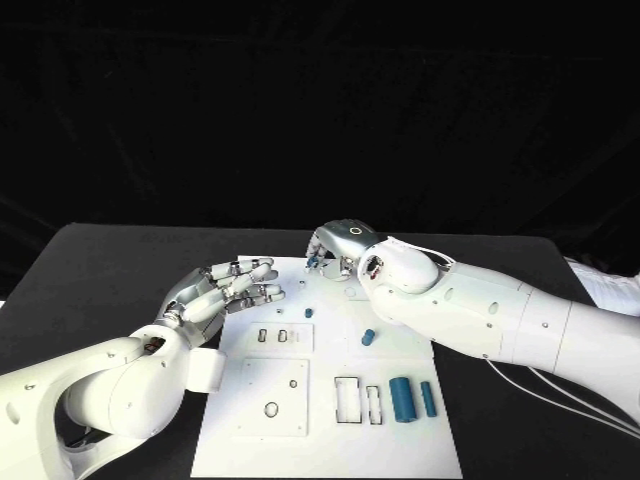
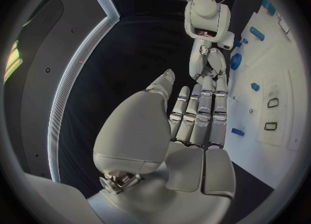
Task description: Assemble the parts on the task board
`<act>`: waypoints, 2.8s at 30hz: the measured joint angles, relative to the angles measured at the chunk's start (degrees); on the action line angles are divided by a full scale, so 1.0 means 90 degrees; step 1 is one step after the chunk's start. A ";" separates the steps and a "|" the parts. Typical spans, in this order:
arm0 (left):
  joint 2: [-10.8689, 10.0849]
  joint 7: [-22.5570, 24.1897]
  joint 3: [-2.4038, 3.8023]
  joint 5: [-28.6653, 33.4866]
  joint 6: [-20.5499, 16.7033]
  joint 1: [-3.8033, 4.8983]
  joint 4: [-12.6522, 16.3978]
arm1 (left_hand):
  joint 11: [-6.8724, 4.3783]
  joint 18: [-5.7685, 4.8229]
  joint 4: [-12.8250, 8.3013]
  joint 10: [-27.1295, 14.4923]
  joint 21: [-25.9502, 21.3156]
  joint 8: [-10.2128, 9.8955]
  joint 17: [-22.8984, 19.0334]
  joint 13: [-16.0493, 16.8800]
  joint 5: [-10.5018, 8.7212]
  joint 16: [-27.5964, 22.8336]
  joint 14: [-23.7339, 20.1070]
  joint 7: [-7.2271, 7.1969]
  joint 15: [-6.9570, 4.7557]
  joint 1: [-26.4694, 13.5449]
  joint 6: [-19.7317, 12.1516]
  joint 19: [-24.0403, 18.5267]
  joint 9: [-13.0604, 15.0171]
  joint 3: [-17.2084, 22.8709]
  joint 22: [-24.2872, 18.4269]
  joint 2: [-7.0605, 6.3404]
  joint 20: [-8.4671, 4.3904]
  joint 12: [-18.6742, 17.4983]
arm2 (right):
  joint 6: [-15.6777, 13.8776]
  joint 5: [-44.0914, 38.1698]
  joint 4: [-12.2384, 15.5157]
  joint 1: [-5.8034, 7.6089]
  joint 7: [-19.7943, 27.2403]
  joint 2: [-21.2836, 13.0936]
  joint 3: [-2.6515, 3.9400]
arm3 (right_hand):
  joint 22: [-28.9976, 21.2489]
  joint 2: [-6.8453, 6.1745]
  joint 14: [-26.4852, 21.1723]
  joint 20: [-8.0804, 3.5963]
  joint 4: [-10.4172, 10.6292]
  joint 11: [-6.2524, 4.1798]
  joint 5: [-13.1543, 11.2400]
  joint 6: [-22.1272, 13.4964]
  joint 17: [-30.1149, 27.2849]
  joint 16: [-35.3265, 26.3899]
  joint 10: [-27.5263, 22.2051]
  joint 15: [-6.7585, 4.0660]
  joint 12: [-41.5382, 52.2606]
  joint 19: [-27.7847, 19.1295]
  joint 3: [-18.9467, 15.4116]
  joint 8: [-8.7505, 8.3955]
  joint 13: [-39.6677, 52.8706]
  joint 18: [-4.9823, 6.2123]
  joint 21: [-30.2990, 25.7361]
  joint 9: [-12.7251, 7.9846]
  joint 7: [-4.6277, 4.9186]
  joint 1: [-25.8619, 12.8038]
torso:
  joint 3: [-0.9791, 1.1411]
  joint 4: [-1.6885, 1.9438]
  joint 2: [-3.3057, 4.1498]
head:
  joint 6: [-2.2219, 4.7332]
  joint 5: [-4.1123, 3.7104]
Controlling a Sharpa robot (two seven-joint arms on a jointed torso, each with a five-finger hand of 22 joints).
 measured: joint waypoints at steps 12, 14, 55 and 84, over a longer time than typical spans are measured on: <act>0.0037 -0.0002 0.0003 0.0000 0.0001 0.0004 -0.0007 | 0.0000 0.0000 0.0000 0.0000 0.0000 0.0000 0.0005 0.0000 0.0000 0.0000 0.0000 0.0000 0.0000 0.0000 0.0000 0.0000 0.0000 0.0000 -0.0006 0.0000 0.0000 0.0000 | 0.0037 -0.0013 -0.0072 -0.0011 0.0024 0.0090 -0.0019 | 0.0006 -0.0018 0.0000 0.0000 0.0000 0.0010 -0.0001 -0.0010 0.0009 0.0025 -0.0010 0.0000 -0.0009 0.0000 -0.0001 -0.0036 0.0000 0.0000 0.0023 -0.0002 0.0008 -0.0018 | -0.0002 0.0004 0.0015 | -0.0045 0.0021; 0.0040 -0.0002 0.0003 0.0000 0.0001 0.0005 -0.0009 | 0.0000 0.0000 0.0000 0.0000 0.0000 0.0000 0.0005 0.0000 0.0000 0.0000 0.0000 0.0000 0.0000 0.0000 0.0000 0.0000 0.0000 0.0000 -0.0006 0.0000 0.0000 0.0000 | 0.0049 -0.0014 -0.0086 -0.0011 0.0029 0.0106 -0.0025 | 0.0008 -0.0019 0.0000 0.0000 0.0000 0.0010 -0.0003 -0.0010 0.0009 0.0025 -0.0010 0.0000 -0.0011 0.0000 -0.0001 -0.0042 -0.0001 0.0000 0.0023 -0.0004 0.0008 -0.0019 | -0.0002 0.0005 0.0016 | -0.0051 0.0031; -0.0048 -0.0021 0.0005 0.0002 0.0000 0.0007 -0.0059 | 0.0000 -0.0001 0.0000 0.0000 0.0000 0.0000 0.0002 0.0001 0.0000 0.0000 -0.0001 0.0000 0.0000 -0.0025 0.0000 -0.0001 0.0001 0.0000 -0.0005 0.0025 0.0000 0.0000 | -0.0315 0.1104 0.1474 -0.0016 -0.0147 -0.1785 0.0099 | 0.0821 -0.0732 -0.0018 -0.0091 0.0639 -0.0094 0.0484 -0.1006 0.0532 0.0566 0.0892 -0.0102 0.1358 0.0237 -0.0798 -0.0033 0.0841 -0.0110 0.0632 -0.0159 0.0083 -0.0292 | -0.0001 -0.0129 0.0015 | 0.0121 0.0007; -0.0022 -0.0028 0.0004 0.0009 0.0003 0.0008 -0.0077 | 0.0000 -0.0001 0.0000 0.0000 0.0000 0.0000 0.0001 0.0001 0.0000 0.0000 -0.0001 0.0000 0.0000 -0.0025 0.0000 -0.0001 0.0001 0.0000 -0.0004 0.0025 0.0000 0.0000 | 0.0756 0.1609 0.1195 -0.0129 -0.0683 -0.1796 0.0127 | 0.1943 -0.0392 -0.0012 -0.0031 0.1563 -0.0037 0.0765 -0.1305 0.1985 0.1653 0.1036 -0.0055 0.7709 0.0488 -0.2321 0.0116 0.7828 -0.0300 0.1335 -0.0106 0.0122 0.0144 | -0.0002 -0.0203 0.0007 | 0.0052 -0.0078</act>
